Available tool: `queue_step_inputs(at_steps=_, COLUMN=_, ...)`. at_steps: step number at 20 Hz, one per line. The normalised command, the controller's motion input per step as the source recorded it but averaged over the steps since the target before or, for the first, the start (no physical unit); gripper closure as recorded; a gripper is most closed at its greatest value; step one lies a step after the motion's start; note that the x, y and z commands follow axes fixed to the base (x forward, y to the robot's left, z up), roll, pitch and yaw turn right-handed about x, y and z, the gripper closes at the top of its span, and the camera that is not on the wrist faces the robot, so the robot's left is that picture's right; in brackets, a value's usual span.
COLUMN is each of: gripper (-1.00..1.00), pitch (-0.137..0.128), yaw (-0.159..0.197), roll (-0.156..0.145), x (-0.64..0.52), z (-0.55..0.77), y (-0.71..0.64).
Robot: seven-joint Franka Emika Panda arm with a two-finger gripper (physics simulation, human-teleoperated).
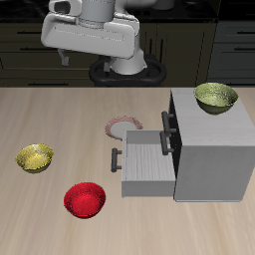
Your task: Place the red bowl in the bottom drawer of the white cabinet and close the drawer
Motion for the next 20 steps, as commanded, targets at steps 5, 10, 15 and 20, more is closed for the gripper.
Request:
queue_step_inputs(at_steps=5, gripper=-1.0, pitch=0.02, yaw=-0.007, roll=-0.009, x=0.24, z=-0.16, y=0.01)
queue_step_inputs(at_steps=10, gripper=-1.0, pitch=-0.023, yaw=-0.027, roll=-0.01, x=0.29, z=-0.08, y=-0.12)
queue_step_inputs(at_steps=15, gripper=-1.0, pitch=-0.055, yaw=-0.022, roll=0.007, x=0.21, z=0.06, y=0.01)
queue_step_inputs(at_steps=20, gripper=-1.0, pitch=-0.005, yaw=0.014, roll=0.0, x=0.14, z=0.08, y=0.08)
